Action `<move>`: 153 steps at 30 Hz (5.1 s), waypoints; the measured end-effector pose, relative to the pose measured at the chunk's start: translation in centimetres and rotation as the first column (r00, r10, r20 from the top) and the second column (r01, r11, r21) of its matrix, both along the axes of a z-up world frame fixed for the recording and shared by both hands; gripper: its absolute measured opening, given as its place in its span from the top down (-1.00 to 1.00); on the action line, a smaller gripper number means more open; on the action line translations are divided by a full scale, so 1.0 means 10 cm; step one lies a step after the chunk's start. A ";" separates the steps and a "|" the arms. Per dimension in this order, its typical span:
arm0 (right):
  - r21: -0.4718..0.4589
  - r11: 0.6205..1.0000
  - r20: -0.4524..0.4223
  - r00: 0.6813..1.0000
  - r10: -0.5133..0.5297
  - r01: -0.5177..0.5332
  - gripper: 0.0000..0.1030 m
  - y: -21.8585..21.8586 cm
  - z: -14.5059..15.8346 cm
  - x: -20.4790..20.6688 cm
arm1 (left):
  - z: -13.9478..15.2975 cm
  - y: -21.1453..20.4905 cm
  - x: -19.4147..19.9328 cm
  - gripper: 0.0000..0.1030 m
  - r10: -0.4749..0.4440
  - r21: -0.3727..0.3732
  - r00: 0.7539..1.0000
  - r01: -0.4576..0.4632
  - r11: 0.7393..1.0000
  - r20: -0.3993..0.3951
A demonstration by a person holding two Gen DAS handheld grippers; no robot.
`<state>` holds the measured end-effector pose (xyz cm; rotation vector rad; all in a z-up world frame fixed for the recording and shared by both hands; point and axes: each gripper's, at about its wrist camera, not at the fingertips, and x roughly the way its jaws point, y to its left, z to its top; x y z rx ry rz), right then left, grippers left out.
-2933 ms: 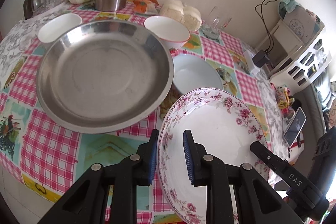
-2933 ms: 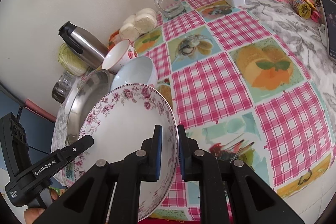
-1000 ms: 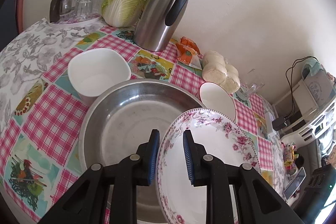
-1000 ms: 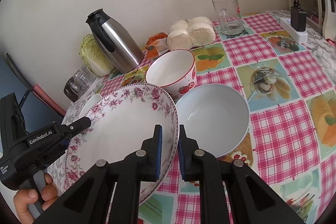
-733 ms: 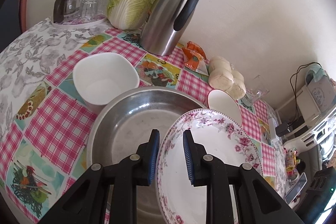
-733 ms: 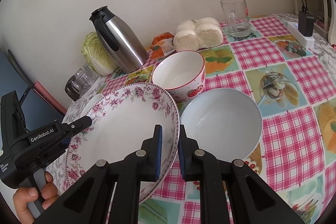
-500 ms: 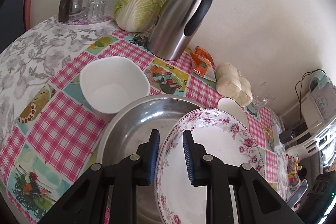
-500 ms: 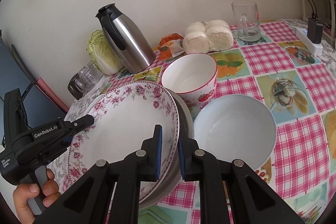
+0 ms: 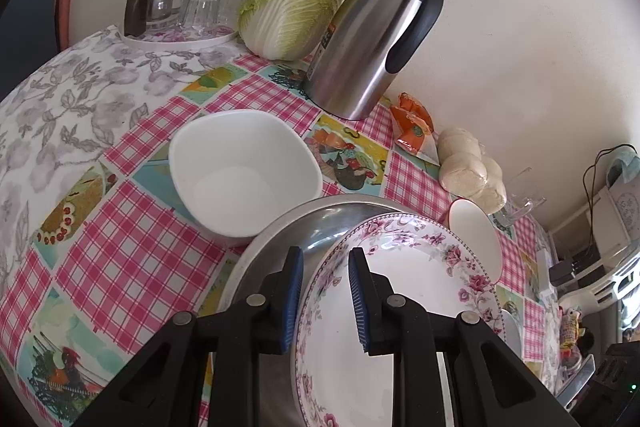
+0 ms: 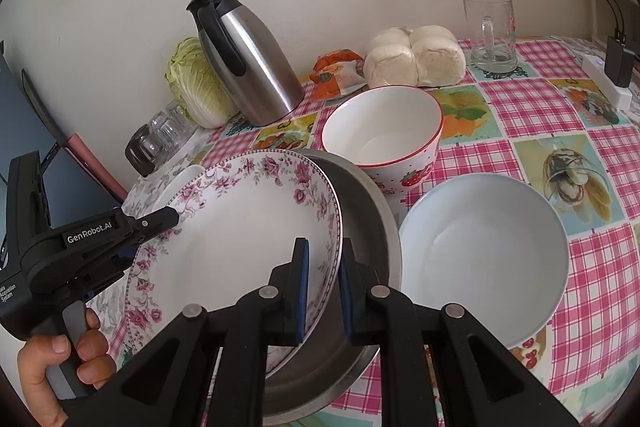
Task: Organize plates and bowls
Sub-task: 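Lower the floral plate into the steel basin with both grippers, then open both grippers to release the floral plate rim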
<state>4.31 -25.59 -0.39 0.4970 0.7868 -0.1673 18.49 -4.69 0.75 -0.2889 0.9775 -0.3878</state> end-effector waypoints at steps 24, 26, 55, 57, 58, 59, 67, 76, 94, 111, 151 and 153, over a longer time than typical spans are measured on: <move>-0.006 0.999 -0.065 0.997 0.042 -0.042 0.70 0.12 -0.29 0.24 | -0.04 -0.38 -0.01 0.52 -0.105 0.059 0.994 0.104 0.993 0.014; -0.008 0.999 -0.067 0.997 0.040 -0.040 0.71 0.11 -0.29 0.25 | -0.07 -0.35 0.00 0.51 -0.090 0.082 0.996 0.089 0.993 0.001; -0.092 0.995 -0.136 0.991 0.019 -0.031 0.76 0.15 -0.24 0.23 | -0.24 0.28 0.21 0.37 0.098 0.058 0.984 -0.090 0.994 -0.147; -0.104 0.994 -0.139 0.990 0.021 -0.036 0.76 0.16 -0.23 0.23 | -0.23 0.27 0.21 0.37 0.101 0.062 0.984 -0.093 0.994 -0.144; -0.109 0.993 -0.141 0.990 0.022 -0.038 0.76 0.17 -0.23 0.24 | -0.23 0.27 0.20 0.37 0.103 0.060 0.984 -0.096 0.994 -0.145; -0.110 0.993 -0.142 0.990 0.023 -0.039 0.75 0.17 -0.23 0.23 | -0.23 0.28 0.21 0.37 0.105 0.056 0.983 -0.098 0.994 -0.147; -0.116 0.993 -0.153 0.988 0.016 -0.034 0.70 0.17 -0.22 0.24 | -0.21 0.30 0.20 0.36 0.119 0.044 0.981 -0.114 0.993 -0.151; -0.116 0.993 -0.155 0.988 0.019 -0.037 0.69 0.16 -0.21 0.24 | -0.22 0.33 0.20 0.19 0.149 0.019 0.974 -0.148 0.989 -0.173; -0.176 0.984 -0.190 0.982 0.006 -0.040 0.69 0.18 -0.18 0.24 | -0.23 0.37 0.21 0.09 0.177 0.034 0.970 -0.174 0.984 -0.168; -0.363 0.921 -0.292 0.956 0.029 -0.140 0.68 0.40 -0.16 0.28 | -0.24 0.37 0.21 0.05 0.172 0.047 0.972 -0.167 0.985 -0.157; -0.235 0.969 -0.202 0.971 -0.125 0.076 -0.30 -0.17 0.33 -0.10 | 0.39 -0.04 -0.05 -0.66 -0.026 0.355 1.000 0.022 0.934 0.008; -0.239 0.968 -0.201 0.971 -0.132 0.083 -0.32 -0.19 0.33 -0.11 | 0.40 -0.09 -0.07 -0.73 -0.039 0.386 0.999 0.028 0.922 0.021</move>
